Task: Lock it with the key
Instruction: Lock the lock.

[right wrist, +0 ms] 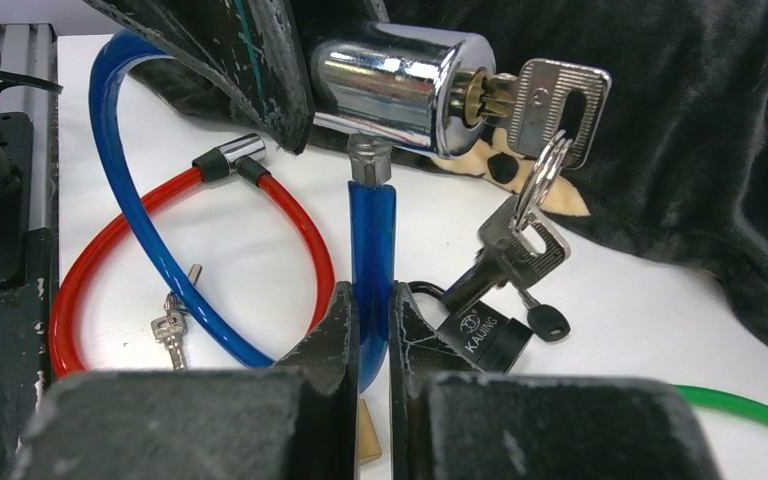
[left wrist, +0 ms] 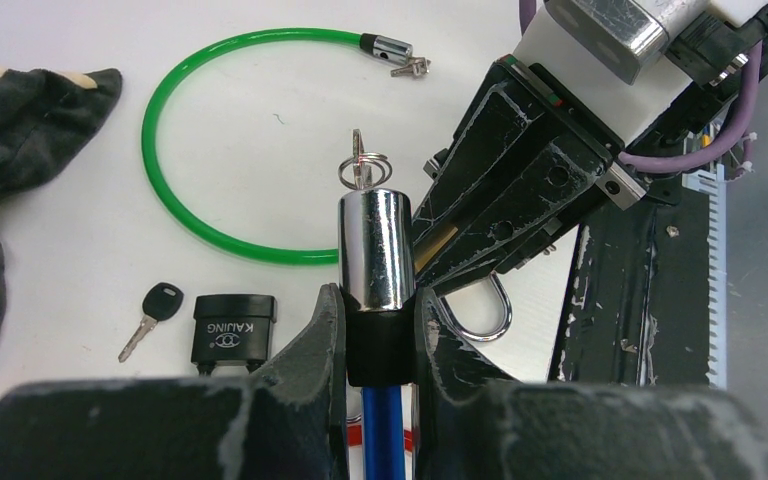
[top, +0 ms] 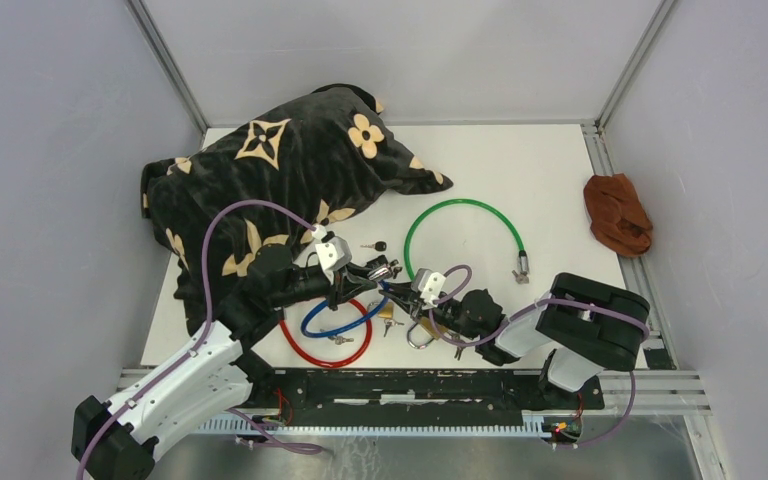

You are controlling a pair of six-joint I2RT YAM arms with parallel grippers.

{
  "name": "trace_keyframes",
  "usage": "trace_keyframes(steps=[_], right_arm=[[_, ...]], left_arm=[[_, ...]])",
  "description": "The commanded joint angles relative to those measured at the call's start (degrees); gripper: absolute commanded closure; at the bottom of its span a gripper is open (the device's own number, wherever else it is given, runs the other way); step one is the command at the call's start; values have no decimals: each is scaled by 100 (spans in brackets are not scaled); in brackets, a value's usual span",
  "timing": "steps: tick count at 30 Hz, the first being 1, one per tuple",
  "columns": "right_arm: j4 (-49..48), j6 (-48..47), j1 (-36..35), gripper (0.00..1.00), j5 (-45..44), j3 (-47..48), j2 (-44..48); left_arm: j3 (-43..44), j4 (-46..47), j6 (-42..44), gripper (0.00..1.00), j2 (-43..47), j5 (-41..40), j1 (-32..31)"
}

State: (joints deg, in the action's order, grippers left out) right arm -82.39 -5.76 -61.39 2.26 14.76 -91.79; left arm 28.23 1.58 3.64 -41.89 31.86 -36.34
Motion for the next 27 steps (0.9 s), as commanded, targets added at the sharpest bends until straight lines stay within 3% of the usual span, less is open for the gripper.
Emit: trace_keyframes(steps=[1, 13, 27], right_arm=[[496, 57, -7, 100, -182, -197, 38], [841, 123, -2, 100, -191, -69, 33], [1509, 32, -14, 100, -459, 41, 462]], left_arm=[[325, 687, -8, 98, 185, -246, 50], [565, 914, -109, 98, 308, -325, 48], [1057, 893, 602, 98, 350, -308, 48]])
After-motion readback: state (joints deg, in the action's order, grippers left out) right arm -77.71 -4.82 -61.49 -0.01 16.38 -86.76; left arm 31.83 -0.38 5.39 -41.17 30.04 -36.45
